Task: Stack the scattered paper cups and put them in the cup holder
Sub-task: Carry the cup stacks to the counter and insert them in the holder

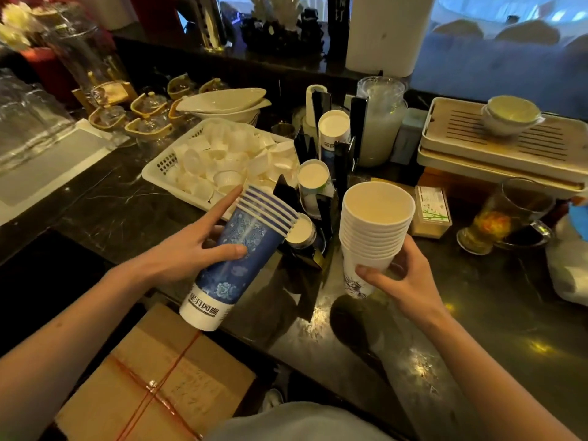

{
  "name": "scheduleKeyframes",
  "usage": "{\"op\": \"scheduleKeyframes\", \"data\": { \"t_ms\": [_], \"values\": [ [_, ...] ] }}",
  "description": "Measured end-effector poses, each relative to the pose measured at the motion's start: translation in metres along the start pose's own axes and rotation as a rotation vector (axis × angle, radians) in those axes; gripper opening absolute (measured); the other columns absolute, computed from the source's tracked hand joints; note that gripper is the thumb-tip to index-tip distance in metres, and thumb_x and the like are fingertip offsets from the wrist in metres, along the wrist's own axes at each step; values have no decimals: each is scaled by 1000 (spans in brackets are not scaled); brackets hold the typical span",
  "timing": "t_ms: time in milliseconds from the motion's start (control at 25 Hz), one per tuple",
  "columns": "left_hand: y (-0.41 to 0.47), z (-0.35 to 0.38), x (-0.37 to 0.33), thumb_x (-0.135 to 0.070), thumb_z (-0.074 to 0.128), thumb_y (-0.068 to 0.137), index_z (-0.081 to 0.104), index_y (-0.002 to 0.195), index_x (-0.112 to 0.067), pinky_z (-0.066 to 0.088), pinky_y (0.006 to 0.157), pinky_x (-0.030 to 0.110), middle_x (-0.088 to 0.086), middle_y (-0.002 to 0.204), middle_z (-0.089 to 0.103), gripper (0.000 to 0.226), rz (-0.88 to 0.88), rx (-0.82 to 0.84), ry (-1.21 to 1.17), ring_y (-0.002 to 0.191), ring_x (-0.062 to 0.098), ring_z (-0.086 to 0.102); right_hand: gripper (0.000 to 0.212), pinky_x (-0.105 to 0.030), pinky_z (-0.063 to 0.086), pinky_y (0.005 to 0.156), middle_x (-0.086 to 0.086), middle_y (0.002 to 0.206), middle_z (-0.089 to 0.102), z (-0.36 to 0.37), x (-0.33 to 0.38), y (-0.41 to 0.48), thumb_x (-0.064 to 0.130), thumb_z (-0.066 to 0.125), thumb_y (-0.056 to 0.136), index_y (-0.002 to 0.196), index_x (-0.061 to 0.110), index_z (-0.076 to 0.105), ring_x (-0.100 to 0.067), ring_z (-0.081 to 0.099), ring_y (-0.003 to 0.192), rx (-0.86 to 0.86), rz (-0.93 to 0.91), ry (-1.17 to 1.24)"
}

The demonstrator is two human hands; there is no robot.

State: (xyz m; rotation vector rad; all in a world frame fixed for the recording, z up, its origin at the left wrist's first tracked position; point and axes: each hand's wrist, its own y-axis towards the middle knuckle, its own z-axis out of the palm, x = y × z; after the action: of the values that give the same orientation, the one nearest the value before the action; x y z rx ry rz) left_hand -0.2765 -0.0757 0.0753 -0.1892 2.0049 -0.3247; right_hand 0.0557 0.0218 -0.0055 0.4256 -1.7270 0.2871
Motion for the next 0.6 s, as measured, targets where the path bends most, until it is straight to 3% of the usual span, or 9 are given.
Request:
{"op": "scheduleKeyframes", "data": {
  "t_ms": [120,240,360,520,600],
  "values": [
    [14,-9,-7,-76,73,52,17,128,-78,52,87,21,-23,132,49,94,-23,82,37,111,-6,58,86,-25,48,95,10,127,61,-4,-3,4,41,84,63,137,26,45,-4,57,119,0,5,4],
    [23,-9,-8,-66,72,60,24,120,-81,54,81,19,-14,130,53,78,-80,154,28,105,-3,62,87,-30,48,97,10,127,62,-10,-8,7,42,87,63,138,25,46,-7,58,120,3,8,-7],
    [27,-9,-8,-58,72,67,33,121,-73,57,82,28,-5,128,57,68,-179,216,-36,105,11,67,84,-32,49,98,8,126,63,-15,-12,10,35,88,65,137,23,46,-8,59,119,7,12,-12],
    [36,-18,-12,-71,79,50,37,131,-56,54,92,43,-1,130,63,92,-275,277,-87,109,27,68,80,-36,49,101,6,126,63,-15,-19,9,28,85,66,136,21,47,-8,59,119,25,21,-5],
    [41,-18,-26,-71,80,49,40,133,-50,54,91,42,1,127,66,96,-286,342,-66,107,28,68,79,-37,48,102,7,126,63,-14,-22,9,26,85,67,136,21,47,-8,59,119,33,27,-5]
  ]
}}
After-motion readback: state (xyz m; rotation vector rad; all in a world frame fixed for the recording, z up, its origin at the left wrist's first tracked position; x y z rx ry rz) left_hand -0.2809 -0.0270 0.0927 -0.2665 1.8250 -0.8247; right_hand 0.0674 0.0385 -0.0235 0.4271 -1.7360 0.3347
